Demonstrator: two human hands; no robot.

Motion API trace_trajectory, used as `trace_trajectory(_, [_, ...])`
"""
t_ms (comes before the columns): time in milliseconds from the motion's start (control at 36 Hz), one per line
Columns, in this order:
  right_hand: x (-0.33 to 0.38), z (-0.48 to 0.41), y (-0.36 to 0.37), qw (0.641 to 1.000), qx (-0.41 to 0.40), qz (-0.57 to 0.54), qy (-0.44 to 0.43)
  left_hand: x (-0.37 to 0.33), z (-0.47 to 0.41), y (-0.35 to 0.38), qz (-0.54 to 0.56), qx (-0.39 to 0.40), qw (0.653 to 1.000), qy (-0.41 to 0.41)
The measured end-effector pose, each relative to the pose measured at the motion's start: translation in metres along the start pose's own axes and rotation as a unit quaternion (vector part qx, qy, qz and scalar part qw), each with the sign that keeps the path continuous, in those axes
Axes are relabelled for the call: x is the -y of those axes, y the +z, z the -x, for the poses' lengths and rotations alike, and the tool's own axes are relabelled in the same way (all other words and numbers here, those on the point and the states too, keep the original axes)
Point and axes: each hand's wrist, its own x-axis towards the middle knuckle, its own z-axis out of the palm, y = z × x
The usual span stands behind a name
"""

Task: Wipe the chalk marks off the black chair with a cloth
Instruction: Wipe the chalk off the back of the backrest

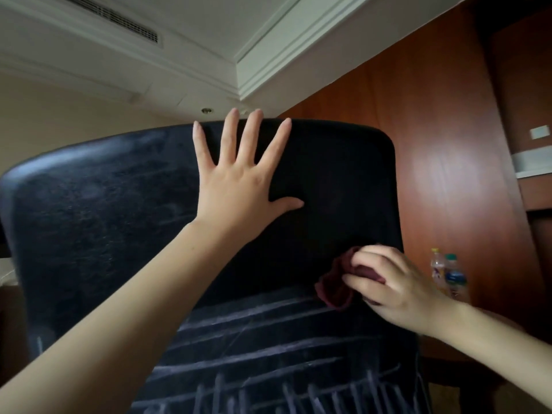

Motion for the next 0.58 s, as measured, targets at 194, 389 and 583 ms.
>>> trace_trajectory(194, [-0.003,0.015,0.007,0.995,-0.026,0.005,0.092,-0.020,-0.011,0.009,-0.006,-0.016,1.000,0.020])
trace_trajectory(389, [0.036,-0.061,0.024,0.991,-0.085,-0.057,0.088,-0.038,-0.018,0.013,-0.008,-0.014,0.999,0.031])
trace_trajectory(583, [0.035,-0.044,0.029,0.993,-0.068,-0.075,0.057,-0.035,-0.018,0.010,0.007,-0.017,0.999,0.033])
